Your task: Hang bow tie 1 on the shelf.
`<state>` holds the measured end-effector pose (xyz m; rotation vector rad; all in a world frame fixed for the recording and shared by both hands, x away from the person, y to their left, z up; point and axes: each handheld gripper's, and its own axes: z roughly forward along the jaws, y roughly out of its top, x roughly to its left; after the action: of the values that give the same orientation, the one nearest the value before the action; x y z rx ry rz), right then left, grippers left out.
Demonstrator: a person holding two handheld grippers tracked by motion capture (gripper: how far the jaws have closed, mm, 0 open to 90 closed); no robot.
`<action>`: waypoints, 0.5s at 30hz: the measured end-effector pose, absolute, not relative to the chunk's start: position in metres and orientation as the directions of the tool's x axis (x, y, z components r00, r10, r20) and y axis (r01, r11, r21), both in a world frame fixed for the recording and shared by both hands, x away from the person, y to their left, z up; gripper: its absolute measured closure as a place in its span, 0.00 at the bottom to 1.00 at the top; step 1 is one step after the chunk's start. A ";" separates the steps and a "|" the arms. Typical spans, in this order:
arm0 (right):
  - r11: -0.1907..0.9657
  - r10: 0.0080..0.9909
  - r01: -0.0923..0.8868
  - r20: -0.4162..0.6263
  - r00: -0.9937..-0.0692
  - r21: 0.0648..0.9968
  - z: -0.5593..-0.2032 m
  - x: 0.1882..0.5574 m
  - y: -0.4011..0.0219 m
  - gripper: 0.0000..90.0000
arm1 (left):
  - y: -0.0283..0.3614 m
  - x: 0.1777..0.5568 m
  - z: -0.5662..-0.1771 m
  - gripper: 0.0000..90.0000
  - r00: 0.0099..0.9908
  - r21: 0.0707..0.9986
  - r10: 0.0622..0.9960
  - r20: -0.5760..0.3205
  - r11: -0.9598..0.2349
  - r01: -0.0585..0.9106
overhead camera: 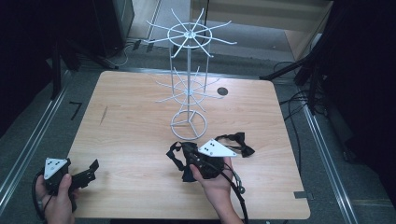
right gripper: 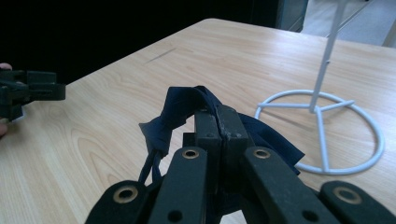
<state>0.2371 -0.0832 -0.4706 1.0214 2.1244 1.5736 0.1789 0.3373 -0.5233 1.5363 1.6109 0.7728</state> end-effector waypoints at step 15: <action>0.057 0.746 0.341 0.187 -0.639 0.938 -0.456 0.237 -0.120 1.00 | 0.336 0.182 -0.523 0.01 0.016 0.837 0.994 -0.109 0.084 0.540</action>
<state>0.2370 -0.1201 -0.4558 1.0904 1.9931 1.6071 0.1819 0.3365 -0.5234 1.5501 1.6201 0.7730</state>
